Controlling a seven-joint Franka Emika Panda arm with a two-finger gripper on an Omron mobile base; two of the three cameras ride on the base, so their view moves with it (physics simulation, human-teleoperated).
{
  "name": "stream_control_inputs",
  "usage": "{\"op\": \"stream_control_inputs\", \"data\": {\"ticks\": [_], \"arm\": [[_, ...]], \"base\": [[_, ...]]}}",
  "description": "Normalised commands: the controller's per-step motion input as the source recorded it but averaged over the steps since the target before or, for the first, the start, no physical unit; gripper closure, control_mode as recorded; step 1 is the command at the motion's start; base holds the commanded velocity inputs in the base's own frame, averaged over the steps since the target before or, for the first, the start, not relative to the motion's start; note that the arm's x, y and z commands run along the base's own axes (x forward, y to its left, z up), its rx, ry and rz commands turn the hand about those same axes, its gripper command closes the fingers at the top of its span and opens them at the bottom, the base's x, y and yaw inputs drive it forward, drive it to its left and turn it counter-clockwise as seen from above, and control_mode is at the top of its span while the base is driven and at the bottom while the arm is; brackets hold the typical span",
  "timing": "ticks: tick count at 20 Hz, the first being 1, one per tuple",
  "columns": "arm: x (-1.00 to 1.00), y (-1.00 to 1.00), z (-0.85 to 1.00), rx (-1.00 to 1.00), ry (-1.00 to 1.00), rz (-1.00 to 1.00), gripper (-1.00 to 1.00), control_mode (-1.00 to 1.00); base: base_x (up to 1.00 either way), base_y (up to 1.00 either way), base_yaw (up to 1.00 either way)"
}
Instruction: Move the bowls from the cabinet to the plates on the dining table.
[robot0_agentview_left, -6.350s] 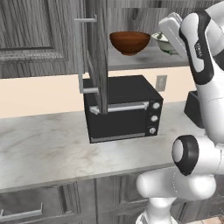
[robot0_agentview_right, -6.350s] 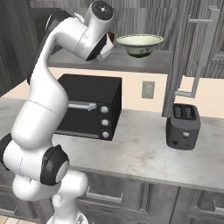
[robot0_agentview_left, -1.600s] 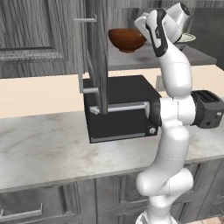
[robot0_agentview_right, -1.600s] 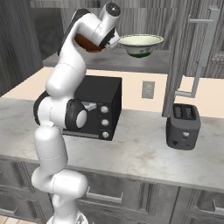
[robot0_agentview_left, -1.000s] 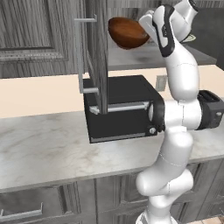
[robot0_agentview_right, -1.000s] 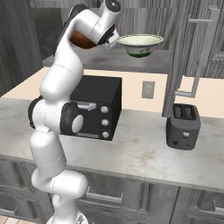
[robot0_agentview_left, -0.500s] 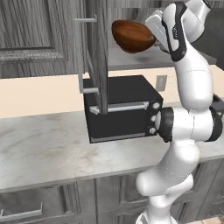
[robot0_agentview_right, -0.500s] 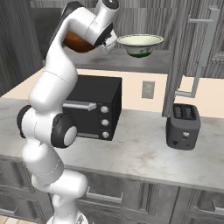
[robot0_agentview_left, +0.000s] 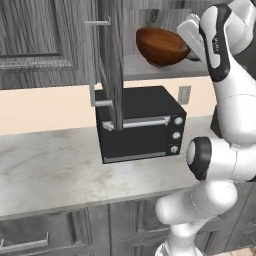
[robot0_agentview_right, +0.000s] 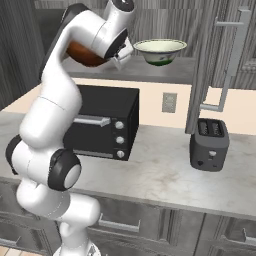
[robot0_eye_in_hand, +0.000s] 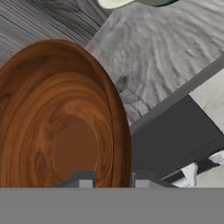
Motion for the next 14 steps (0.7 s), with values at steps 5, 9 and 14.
{"op": "stream_control_inputs", "data": {"ticks": [5, 9, 14], "arm": [[-0.65, -0.37, 0.00, 0.00, 0.02, -0.04, 1.00, -1.00], [-0.68, -0.32, 0.10, 0.00, 0.05, -0.02, 1.00, -1.00], [-0.70, -0.30, 0.13, 0.00, 0.07, -0.01, 1.00, -1.00]], "base": [[0.00, 0.00, 0.00], [0.00, 0.00, 0.00], [0.00, 0.00, 0.00]]}}
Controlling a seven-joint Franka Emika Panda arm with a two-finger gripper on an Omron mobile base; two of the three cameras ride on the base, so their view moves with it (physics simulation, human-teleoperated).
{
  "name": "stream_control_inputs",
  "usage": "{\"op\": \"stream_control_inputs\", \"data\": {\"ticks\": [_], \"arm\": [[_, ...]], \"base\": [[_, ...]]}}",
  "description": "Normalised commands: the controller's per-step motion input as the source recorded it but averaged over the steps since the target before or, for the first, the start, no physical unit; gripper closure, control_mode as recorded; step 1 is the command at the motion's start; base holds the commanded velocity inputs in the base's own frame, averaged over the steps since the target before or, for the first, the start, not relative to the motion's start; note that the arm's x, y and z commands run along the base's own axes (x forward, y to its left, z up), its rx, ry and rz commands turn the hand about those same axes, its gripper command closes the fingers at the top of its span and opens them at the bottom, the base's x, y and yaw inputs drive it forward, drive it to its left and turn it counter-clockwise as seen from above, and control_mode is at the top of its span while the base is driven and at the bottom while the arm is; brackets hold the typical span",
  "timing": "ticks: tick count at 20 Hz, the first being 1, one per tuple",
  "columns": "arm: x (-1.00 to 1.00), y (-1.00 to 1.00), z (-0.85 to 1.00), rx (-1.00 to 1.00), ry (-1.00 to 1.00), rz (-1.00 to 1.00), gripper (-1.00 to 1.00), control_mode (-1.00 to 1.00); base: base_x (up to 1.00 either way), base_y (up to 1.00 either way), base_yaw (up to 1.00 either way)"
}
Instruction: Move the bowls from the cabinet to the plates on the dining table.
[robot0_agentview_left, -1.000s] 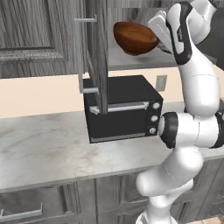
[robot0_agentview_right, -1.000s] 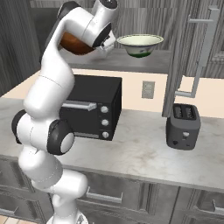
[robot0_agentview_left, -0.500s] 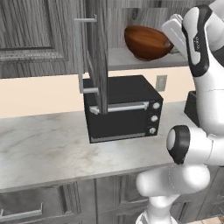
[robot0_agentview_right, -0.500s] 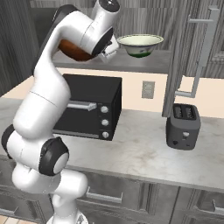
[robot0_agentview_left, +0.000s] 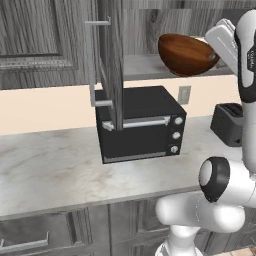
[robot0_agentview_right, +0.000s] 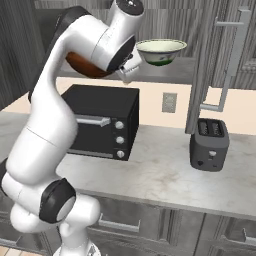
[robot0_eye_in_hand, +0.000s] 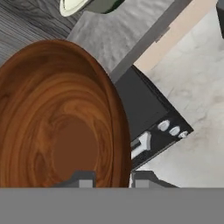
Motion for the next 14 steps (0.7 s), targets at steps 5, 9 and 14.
{"op": "stream_control_inputs", "data": {"ticks": [5, 9, 14], "arm": [[-0.78, -0.03, 0.17, 0.00, 0.08, 0.00, 1.00, -1.00], [-0.84, 0.01, 0.23, 0.00, 0.08, 0.00, 1.00, -1.00], [-0.83, 0.00, 0.01, -0.03, 0.02, 0.00, 1.00, -1.00]], "base": [[0.00, 0.00, 0.00], [0.00, 0.00, 0.00], [0.00, 0.00, 0.00]]}}
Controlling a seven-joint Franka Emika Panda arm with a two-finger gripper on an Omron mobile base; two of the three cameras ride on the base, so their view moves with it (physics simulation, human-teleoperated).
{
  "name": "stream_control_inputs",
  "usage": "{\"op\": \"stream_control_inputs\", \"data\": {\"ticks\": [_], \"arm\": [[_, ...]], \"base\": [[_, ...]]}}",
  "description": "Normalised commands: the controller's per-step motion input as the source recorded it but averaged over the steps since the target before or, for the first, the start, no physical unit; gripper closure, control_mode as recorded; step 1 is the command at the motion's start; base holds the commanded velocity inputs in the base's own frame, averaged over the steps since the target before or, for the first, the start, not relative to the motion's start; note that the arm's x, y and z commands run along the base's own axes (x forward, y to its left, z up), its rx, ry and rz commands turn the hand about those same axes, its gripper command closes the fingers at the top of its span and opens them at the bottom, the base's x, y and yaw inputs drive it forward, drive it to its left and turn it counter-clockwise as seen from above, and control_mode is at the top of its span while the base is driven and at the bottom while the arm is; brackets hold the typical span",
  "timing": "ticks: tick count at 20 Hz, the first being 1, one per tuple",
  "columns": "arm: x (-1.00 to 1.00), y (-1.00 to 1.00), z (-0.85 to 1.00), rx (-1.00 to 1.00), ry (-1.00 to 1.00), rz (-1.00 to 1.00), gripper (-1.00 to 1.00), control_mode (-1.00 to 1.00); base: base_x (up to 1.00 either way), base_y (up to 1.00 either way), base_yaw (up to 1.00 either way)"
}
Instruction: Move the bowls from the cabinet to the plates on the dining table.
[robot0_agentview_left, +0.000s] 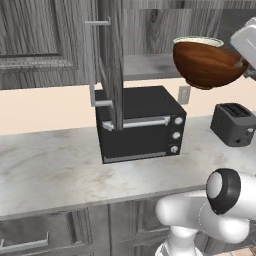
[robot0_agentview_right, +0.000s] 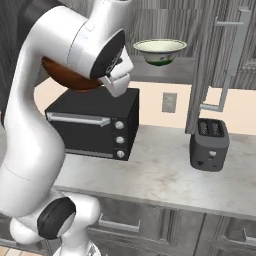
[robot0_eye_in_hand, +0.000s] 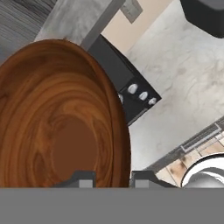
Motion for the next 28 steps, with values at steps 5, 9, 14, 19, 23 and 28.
{"op": "stream_control_inputs", "data": {"ticks": [5, 9, 14, 19, 23, 28], "arm": [[-0.78, 0.00, -0.33, -0.11, 0.00, 0.00, 1.00, -1.00], [-0.73, 0.00, -0.49, -0.11, 0.00, 0.00, 1.00, -1.00], [-0.46, 0.00, -0.12, -0.06, -0.02, 0.00, 1.00, -1.00], [-0.02, 0.01, 0.00, -0.03, -0.03, 0.00, 1.00, -1.00], [0.00, 0.00, -0.06, -0.03, 0.00, 0.00, 1.00, -1.00], [0.00, 0.03, -0.10, -0.01, 0.00, 0.00, 1.00, -1.00]], "base": [[0.00, 0.00, 0.00], [0.00, 0.00, 0.00], [0.00, 0.00, 0.00], [0.00, 0.00, 0.00], [0.00, 0.00, 0.00], [0.00, 0.00, 0.00]]}}
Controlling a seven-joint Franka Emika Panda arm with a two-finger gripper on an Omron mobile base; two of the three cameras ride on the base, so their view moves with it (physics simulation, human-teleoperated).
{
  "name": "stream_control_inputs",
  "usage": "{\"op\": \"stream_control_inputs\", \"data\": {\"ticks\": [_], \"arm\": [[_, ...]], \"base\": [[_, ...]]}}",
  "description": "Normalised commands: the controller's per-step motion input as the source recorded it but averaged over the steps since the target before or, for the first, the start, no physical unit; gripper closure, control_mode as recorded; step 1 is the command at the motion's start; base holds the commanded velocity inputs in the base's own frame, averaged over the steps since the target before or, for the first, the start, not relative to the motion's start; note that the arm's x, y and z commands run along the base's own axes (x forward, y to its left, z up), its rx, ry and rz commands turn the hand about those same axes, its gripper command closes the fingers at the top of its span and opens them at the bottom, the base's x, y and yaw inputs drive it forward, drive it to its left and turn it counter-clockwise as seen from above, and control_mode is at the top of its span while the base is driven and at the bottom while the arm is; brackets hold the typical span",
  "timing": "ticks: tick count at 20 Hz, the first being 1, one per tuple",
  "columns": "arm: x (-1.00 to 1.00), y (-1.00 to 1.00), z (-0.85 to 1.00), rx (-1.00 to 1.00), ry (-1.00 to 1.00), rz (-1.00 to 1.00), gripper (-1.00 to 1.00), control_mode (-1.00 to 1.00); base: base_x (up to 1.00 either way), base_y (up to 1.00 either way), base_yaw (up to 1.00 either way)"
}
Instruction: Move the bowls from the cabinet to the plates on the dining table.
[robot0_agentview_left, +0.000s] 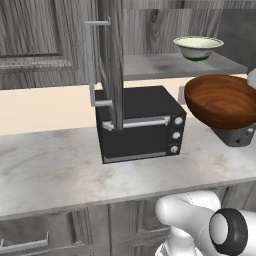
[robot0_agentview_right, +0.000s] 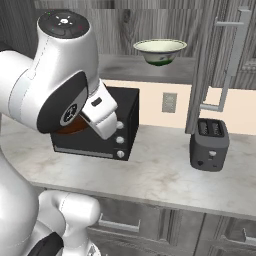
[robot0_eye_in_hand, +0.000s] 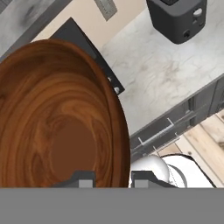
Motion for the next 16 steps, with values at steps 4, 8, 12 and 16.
{"op": "stream_control_inputs", "data": {"ticks": [4, 8, 12, 16], "arm": [[0.00, 0.00, 0.00, 0.00, 0.00, 0.00, 1.00, -1.00], [0.00, 0.00, 0.00, 0.00, 0.00, 0.00, 1.00, -1.00], [0.00, 0.00, 0.00, 0.00, 0.00, 0.00, 1.00, -1.00], [0.00, 0.00, 0.00, 0.00, 0.00, 0.00, 1.00, -1.00]], "base": [[0.00, 0.00, 0.00], [0.00, 0.00, 0.00], [0.00, 0.00, 0.00], [0.00, 0.00, 0.00]]}}
